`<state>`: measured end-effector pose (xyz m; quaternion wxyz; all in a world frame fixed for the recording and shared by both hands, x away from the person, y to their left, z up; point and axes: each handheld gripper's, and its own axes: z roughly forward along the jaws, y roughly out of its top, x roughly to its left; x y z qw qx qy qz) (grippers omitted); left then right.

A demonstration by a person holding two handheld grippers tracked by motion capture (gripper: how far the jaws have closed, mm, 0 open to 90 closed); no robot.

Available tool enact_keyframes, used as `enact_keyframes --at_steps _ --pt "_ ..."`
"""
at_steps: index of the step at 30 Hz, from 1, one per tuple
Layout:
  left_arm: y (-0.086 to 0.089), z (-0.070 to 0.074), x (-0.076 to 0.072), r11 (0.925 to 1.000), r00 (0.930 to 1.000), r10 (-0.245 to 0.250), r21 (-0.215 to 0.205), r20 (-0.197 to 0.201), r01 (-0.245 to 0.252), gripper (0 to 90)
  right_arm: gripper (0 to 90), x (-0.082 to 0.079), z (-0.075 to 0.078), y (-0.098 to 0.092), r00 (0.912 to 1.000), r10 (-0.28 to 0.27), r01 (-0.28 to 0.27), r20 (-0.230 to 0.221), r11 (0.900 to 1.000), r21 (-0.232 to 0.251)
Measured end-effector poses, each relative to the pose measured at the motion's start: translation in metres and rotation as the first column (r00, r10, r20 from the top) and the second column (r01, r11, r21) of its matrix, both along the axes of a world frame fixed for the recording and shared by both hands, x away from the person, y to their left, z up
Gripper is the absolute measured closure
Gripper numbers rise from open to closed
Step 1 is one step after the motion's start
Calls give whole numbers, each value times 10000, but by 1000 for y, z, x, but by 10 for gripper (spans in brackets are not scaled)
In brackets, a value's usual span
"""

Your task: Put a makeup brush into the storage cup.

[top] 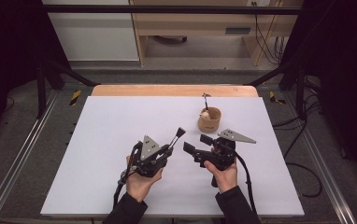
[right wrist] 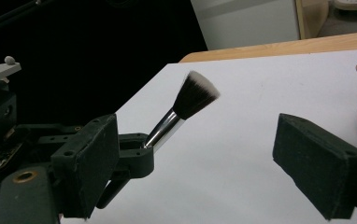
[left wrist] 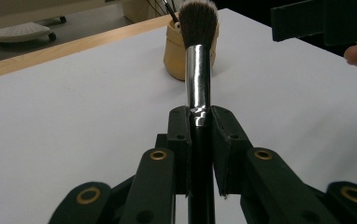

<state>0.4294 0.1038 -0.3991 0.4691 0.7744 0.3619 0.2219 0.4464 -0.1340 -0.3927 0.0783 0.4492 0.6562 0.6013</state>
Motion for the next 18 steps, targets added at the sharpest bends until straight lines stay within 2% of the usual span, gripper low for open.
enact_keyframes --at_steps 8,9,11,18 --pt "-5 0 -3 10000 10000 -23 -57 47 23 784 176 1 -3 4 9996 55 -45 -276 9993 360" --pt "-6 0 -2 9998 9996 -167 -62 214 169 785 177 2 -4 4 9996 64 -53 -293 9993 372" --pt "-6 1 -4 10000 10000 -27 -60 57 27 784 178 2 -4 5 9995 79 -68 -296 9993 370" --pt "-9 2 -7 9999 9998 -61 -121 200 63 785 201 3 -6 7 9988 124 -97 -471 9983 575"
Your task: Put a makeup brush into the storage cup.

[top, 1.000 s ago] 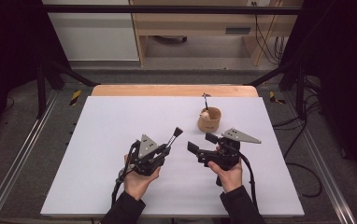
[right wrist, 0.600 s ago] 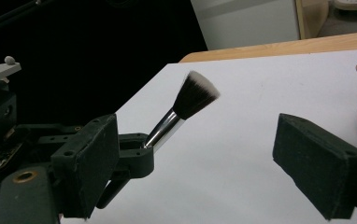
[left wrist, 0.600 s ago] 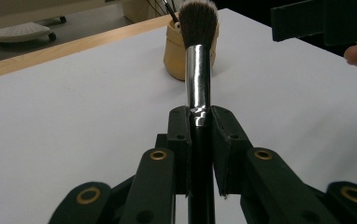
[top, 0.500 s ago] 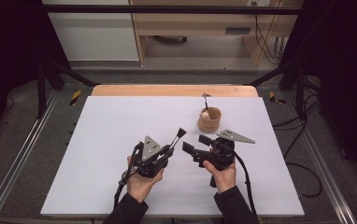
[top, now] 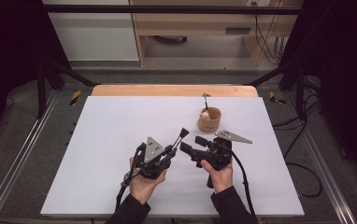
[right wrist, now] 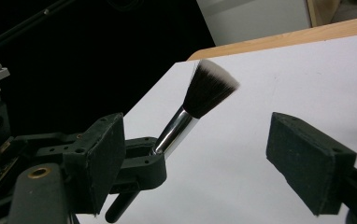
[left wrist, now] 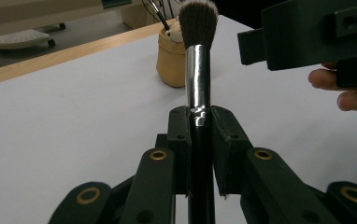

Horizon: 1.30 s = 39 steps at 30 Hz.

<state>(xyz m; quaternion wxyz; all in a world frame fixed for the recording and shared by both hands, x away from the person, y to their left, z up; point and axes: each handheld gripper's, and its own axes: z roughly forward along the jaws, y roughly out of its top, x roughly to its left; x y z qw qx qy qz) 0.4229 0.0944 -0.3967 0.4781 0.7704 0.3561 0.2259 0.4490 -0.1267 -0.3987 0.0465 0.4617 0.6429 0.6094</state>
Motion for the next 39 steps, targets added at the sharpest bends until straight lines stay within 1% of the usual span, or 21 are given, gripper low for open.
enact_keyframes --at_steps 2,6,7,9,11,12,13,14,15,17,19,22,29,30,32,33,34,35,37,38,39 --pt "-1 0 -1 10000 10000 -22 9 48 22 784 213 0 0 1 9999 21 -20 -121 9999 150" --pt "-3 0 -2 10000 10000 -21 -63 82 22 784 229 1 -1 1 9998 73 -70 -170 9998 200" --pt "-3 0 -3 10000 9999 -26 -70 97 27 784 247 1 -2 2 9997 79 -72 -221 9994 347" --pt "-4 1 -4 9999 9999 -35 -98 127 37 784 257 1 -2 2 9996 102 -94 -246 9994 348" --pt "-5 1 -4 9999 9999 -41 -98 149 43 784 299 1 -2 2 9993 78 -63 -373 9992 393" --pt "-6 1 -5 9999 9998 -44 -113 174 46 784 299 1 -2 2 9993 78 -63 -373 9992 393" --pt "-6 1 -5 9999 9998 -44 -133 192 46 784 308 1 -2 2 9992 94 -74 -391 9987 512" --pt "-7 1 -5 9999 9998 -60 -142 210 63 784 336 2 -3 2 9988 127 -101 -473 9983 567" --pt "-7 2 -6 9999 9997 -55 -151 220 59 784 336 2 -3 2 9988 127 -101 -473 9983 567" --pt "-8 2 -7 9998 9996 -78 -153 258 82 784 372 3 -4 2 9986 188 -154 -491 9975 695" --pt "-9 3 -7 9998 9996 -77 -197 287 83 784 383 3 -4 2 9982 178 -138 -569 9975 700" --pt "-10 3 -9 9998 9994 -107 -186 322 113 784 422 3 -4 4 9976 228 -164 -655 9951 975" --pt "-13 3 -10 9998 9991 -109 -177 398 117 784 501 4 -6 4 9976 354 -292 -596 9944 1018" --pt "-14 3 -11 9998 9991 -105 -170 403 112 784 524 4 -6 4 9967 384 -298 -720 9927 1167" --pt "-14 4 -11 9998 9991 -101 -193 407 109 784 551 4 -6 4 9963 409 -312 -757 9916 1254" --pt "-14 4 -11 9998 9991 -101 -193 407 109 785 551 4 -6 4 9963 409 -312 -757 9916 1254" --pt "-15 4 -11 9998 9990 -91 -179 428 98 784 575 4 -6 5 9959 449 -345 -781 9909 1302" --pt "-15 4 -11 9998 9990 -91 -179 428 98 784 587 4 -6 5 9953 493 -376 -834 9899 1366" --pt "-16 3 -11 9998 9990 -93 -155 442 100 784 598 4 -6 5 9952 526 -412 -826 9901 1344" --pt "-16 3 -11 9998 9989 -79 -167 452 87 784 620 4 -6 5 9950 533 -411 -849 9894 1394" --pt "-16 3 -11 9998 9989 -79 -167 452 87 784 620 4 -6 5 9950 533 -411 -849 9894 1394"
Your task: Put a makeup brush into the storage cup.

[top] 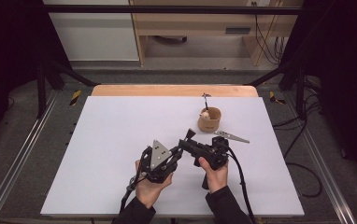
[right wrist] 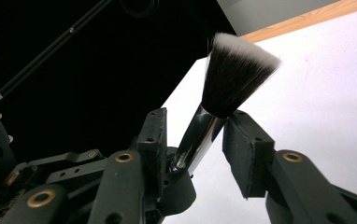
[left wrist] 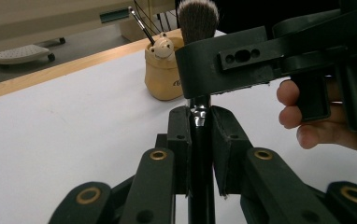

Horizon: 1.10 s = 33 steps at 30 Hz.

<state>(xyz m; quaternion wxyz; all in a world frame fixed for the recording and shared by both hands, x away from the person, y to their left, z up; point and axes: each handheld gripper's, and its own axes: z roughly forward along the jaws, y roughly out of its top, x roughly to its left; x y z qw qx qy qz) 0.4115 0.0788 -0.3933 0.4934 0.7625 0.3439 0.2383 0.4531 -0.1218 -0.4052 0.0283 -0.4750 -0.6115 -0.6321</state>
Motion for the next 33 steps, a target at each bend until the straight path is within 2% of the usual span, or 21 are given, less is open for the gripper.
enact_keyframes --at_steps 12,15,27,29,32,33 --pt "0 1 -1 10000 10000 -21 -45 68 21 784 724 1 0 -1 9996 180 -173 -197 9993 343" --pt "0 1 -1 10000 10000 -40 -83 64 40 783 766 0 0 -1 9994 317 -311 -117 9983 488" --pt "1 2 2 9993 9994 -323 -174 -135 321 774 773 -2 2 -2 9996 281 -282 39 9991 320" --pt "2 4 2 9991 9991 -402 -137 -164 400 743 773 -2 2 -3 9996 179 -184 230 9996 204" --pt "4 6 4 9991 9989 -435 1 -154 435 641 772 -2 5 -8 9989 -136 135 456 9999 29" --pt "5 8 5 9988 9987 -486 -3 -159 487 641 772 -2 5 -8 9989 -136 135 456 9999 29"
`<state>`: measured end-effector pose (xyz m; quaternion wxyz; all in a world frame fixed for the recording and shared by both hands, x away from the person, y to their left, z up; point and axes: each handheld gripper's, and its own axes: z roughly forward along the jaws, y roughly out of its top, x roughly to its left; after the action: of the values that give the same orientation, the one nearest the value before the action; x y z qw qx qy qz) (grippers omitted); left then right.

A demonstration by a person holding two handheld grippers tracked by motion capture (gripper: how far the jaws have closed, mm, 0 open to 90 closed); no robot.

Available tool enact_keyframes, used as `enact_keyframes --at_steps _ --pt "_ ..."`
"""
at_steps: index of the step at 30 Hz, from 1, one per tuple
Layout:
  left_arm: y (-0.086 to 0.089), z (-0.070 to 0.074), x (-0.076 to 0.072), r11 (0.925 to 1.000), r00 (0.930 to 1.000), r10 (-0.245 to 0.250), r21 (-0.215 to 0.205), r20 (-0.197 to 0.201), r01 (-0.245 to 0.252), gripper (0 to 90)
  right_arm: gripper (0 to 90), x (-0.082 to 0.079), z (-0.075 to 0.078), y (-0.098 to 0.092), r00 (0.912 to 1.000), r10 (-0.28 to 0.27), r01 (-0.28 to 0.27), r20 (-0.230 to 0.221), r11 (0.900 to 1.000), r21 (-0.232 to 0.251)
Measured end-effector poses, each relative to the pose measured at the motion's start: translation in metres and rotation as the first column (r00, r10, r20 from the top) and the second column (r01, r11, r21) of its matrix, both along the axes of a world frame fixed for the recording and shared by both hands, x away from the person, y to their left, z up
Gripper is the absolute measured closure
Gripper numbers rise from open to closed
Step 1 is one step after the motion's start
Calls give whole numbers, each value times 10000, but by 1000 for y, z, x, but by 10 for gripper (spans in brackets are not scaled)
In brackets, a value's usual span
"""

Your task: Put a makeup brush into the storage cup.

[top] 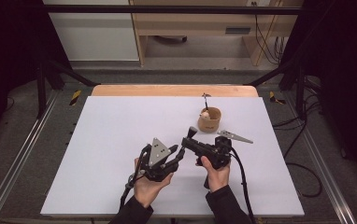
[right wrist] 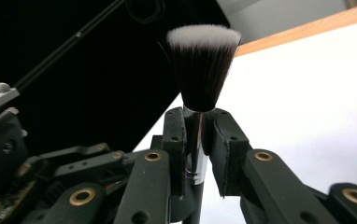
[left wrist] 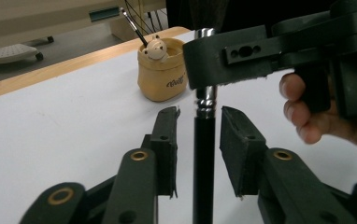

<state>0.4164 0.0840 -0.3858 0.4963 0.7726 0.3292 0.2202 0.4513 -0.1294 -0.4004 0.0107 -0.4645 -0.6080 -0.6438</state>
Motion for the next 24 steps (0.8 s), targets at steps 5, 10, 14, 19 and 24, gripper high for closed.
enact_keyframes --at_steps 5,10,14,19,24 --pt "7 7 4 9974 9977 -672 -233 107 675 524 772 0 2 -7 9984 -324 341 456 9987 -380" --pt "16 14 6 9949 9950 -953 -302 304 962 393 772 -1 5 -13 9957 -521 574 761 9959 -695" --pt "25 18 6 9947 9941 -1005 -159 406 1012 326 772 -1 6 -16 9940 -567 647 938 9944 -837" --pt "37 19 8 9928 9933 -1099 -432 356 1114 266 772 -1 7 -18 9917 -564 707 1154 9898 -1238" --pt "54 17 9 9925 9926 -1152 -369 395 1166 230 772 -1 9 -20 9871 -585 820 1491 9842 -1572"
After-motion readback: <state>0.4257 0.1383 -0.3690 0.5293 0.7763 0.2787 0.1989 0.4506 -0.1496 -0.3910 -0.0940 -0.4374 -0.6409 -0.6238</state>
